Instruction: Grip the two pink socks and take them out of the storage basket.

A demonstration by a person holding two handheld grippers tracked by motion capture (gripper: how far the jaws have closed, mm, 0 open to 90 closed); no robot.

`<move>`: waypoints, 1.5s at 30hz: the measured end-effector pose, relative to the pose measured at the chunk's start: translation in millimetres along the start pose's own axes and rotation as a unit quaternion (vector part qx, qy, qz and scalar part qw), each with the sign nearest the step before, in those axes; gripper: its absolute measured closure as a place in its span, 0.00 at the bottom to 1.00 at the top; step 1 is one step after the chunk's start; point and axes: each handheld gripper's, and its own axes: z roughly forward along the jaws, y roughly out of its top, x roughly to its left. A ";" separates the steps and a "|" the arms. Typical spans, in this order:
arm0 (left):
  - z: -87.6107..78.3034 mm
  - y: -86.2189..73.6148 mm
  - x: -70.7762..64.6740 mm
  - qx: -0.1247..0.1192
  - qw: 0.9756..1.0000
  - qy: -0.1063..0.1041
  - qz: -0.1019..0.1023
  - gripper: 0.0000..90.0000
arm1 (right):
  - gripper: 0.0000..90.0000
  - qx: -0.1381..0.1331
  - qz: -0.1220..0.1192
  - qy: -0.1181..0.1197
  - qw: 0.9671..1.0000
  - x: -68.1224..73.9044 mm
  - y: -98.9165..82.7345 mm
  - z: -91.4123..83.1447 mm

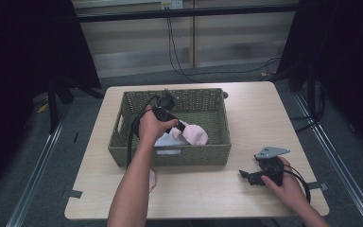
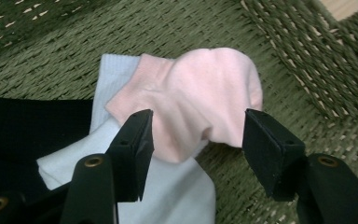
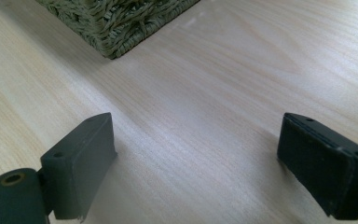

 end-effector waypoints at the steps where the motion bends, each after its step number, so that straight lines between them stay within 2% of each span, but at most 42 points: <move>1: 3.0 0.8 0.8 0.004 1.000 0.001 0.000 0.48 | 0.12 0.000 0.000 0.000 1.000 0.1 0.0 0.0; 12: 18.1 3.2 2.7 0.018 1.000 -0.003 -0.009 0.54 | 0.12 0.000 0.000 0.000 1.000 0.1 0.0 0.0; 18: 26.6 3.4 5.4 0.033 0.999 -0.012 -0.019 0.64 | 0.12 0.000 0.000 0.000 1.000 0.1 0.0 0.0; 19: 27.8 3.4 6.1 0.041 0.999 -0.013 -0.014 0.65 | 0.12 0.000 0.000 0.000 1.000 0.1 0.0 0.0; 21: 30.7 3.1 4.5 0.043 0.999 -0.016 -0.020 0.71 | 0.12 0.000 0.000 0.000 1.000 0.1 0.0 0.0; 22: 31.1 3.3 4.6 0.049 0.998 -0.018 -0.019 0.83 | 0.12 0.000 0.000 0.000 1.000 0.1 0.0 0.0; 23: 31.3 3.5 4.6 0.052 0.998 -0.015 -0.019 0.83 | 0.12 0.000 0.000 0.000 1.000 0.1 0.0 0.0; 24: 31.3 3.5 4.7 0.057 0.998 -0.016 -0.023 0.94 | 0.12 0.000 0.000 0.000 1.000 0.1 0.0 0.0; 26: 28.0 3.2 6.6 0.070 0.997 -0.012 -0.021 0.96 | 0.12 0.000 -0.001 0.000 1.000 0.0 0.0 0.0; 28: 23.1 3.3 7.1 0.071 0.997 -0.008 -0.020 0.97 | 0.12 0.000 0.000 0.001 1.000 0.0 0.0 -0.1; 30: 19.5 3.7 7.2 0.072 0.997 -0.007 -0.019 0.97 | 0.12 0.000 0.000 0.001 1.000 0.0 0.0 0.0; 32: 7.0 5.8 5.4 0.064 0.998 -0.002 -0.019 0.97 | 0.12 0.000 0.000 0.000 1.000 0.0 0.0 0.0; 33: 7.0 5.8 5.4 0.064 0.998 -0.002 -0.019 0.97 | 0.12 0.000 0.000 0.000 1.000 0.0 0.0 0.0; 36: -7.4 8.7 3.5 0.059 0.998 -0.004 -0.019 0.97 | 0.12 0.000 -0.001 0.001 1.000 0.0 0.0 0.0; 40: -24.0 11.2 1.9 0.063 0.998 -0.002 -0.017 0.97 | 0.12 0.000 0.000 0.001 1.000 0.1 0.1 -0.1; 42: -30.1 11.6 0.4 0.057 0.998 -0.003 -0.020 0.97 | 0.12 0.000 0.000 0.001 1.000 0.0 0.1 -0.1; 45: -39.2 12.3 0.3 0.064 0.998 -0.001 -0.015 0.97 | 0.12 0.000 -0.001 0.000 1.000 0.0 0.0 0.0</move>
